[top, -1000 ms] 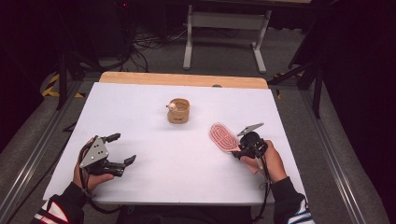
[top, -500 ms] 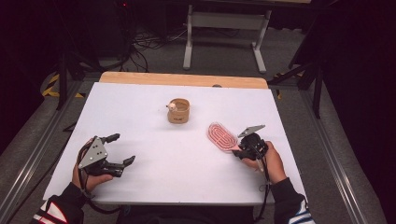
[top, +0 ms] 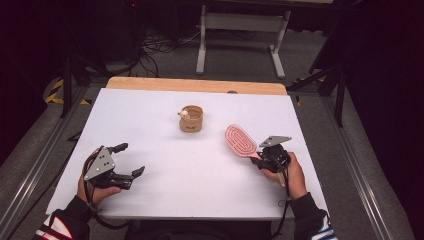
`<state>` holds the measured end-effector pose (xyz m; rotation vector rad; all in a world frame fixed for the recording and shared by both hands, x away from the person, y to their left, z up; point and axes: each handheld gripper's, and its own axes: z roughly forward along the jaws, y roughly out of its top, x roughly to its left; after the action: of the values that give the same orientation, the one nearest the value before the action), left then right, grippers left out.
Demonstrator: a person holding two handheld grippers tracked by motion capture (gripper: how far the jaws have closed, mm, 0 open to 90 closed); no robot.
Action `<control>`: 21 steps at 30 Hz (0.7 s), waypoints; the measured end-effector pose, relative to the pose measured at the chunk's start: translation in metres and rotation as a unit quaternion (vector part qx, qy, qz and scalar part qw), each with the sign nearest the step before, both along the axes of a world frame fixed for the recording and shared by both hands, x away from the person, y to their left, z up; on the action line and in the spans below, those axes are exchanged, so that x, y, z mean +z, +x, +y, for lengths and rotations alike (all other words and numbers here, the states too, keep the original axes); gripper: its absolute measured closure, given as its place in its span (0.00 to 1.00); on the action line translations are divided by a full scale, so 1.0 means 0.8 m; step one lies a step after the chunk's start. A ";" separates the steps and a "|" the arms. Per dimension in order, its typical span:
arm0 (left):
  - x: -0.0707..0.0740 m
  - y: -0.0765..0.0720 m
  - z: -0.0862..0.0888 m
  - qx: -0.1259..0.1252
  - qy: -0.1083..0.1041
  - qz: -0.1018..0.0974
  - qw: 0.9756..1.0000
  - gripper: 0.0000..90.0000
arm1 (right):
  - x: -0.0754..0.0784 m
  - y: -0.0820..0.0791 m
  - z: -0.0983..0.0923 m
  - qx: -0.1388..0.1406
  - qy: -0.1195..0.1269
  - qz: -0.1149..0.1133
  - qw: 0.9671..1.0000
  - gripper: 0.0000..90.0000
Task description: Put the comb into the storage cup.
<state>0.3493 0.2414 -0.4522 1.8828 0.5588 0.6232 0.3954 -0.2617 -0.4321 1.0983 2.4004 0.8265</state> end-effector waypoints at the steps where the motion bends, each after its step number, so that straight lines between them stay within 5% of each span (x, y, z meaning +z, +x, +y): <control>1: 0.000 0.000 0.000 0.000 0.000 0.000 1.000 0.09 | 0.002 -0.002 -0.001 -0.004 0.004 -0.012 1.000 0.77; 15: -0.001 0.001 -0.001 0.001 0.004 0.001 1.000 0.09 | 0.015 -0.013 -0.008 -0.023 0.042 -0.088 0.995 0.77; 21: -0.001 0.002 -0.002 0.001 0.003 0.005 1.000 0.09 | 0.023 -0.022 -0.012 -0.033 0.066 -0.139 0.988 0.77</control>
<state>0.3509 0.2401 -0.4532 1.8931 0.5660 0.6168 0.3780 -0.2715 -0.4137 1.0285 2.0944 1.0526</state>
